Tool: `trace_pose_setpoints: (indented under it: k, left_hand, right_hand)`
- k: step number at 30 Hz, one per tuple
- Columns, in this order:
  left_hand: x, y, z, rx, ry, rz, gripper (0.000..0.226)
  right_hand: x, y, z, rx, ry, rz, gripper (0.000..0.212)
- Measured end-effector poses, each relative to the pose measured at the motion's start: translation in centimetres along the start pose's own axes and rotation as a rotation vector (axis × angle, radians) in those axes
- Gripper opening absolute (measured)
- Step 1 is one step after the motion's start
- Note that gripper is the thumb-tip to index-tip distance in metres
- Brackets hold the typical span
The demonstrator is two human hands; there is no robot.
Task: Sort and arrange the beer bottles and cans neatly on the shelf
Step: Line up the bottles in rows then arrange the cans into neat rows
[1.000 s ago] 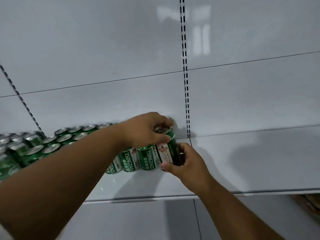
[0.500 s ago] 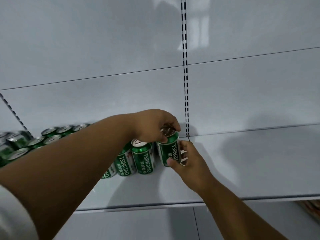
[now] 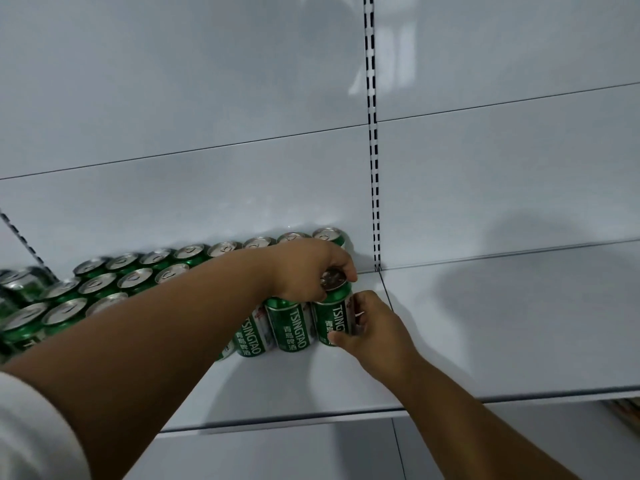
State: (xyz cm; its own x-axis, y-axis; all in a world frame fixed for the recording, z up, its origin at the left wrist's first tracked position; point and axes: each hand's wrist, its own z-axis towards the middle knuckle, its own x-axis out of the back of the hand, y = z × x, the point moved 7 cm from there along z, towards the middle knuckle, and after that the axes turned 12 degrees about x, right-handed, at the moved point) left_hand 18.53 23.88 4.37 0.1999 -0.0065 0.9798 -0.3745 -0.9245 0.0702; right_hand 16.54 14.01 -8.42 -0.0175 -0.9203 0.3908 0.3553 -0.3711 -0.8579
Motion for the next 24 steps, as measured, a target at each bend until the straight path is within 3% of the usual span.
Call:
trace_pose_setpoints:
  k: [3,5,8,10,13,18,24]
  left_hand:
    - [-0.4,-0.5,-0.1,-0.019,0.035,-0.059,0.055]
    - [0.1,-1.3,-0.2,0.006,0.128,-0.171,0.051]
    - [1.1,-2.6,-0.1,0.074,0.277,-0.204,0.051]
    - [0.9,-3.3,0.4,0.129,0.257,-0.145,0.058]
    - [-0.5,-3.9,1.6,0.163,0.133,-0.021,0.072]
    - [-2.1,-4.6,3.4,0.162,0.042,0.07,0.08]
    - [-3.1,-5.1,4.1,0.153,0.072,0.075,0.078]
  right_hand:
    - [0.3,-0.7,-0.3,0.013,-0.008,0.097,0.033]
    - [0.9,-1.2,-0.3,-0.043,0.084,0.327,0.022]
    - [1.0,-1.2,1.2,-0.186,0.14,0.631,0.047]
    - [1.1,-1.9,2.6,-0.257,0.125,0.684,0.061]
    - [0.4,-2.9,4.9,-0.282,0.033,0.799,0.057]
    - [-1.9,-2.1,7.3,-0.231,-0.057,0.959,0.074]
    - [-2.7,-1.8,7.9,-0.181,-0.099,0.992,0.067]
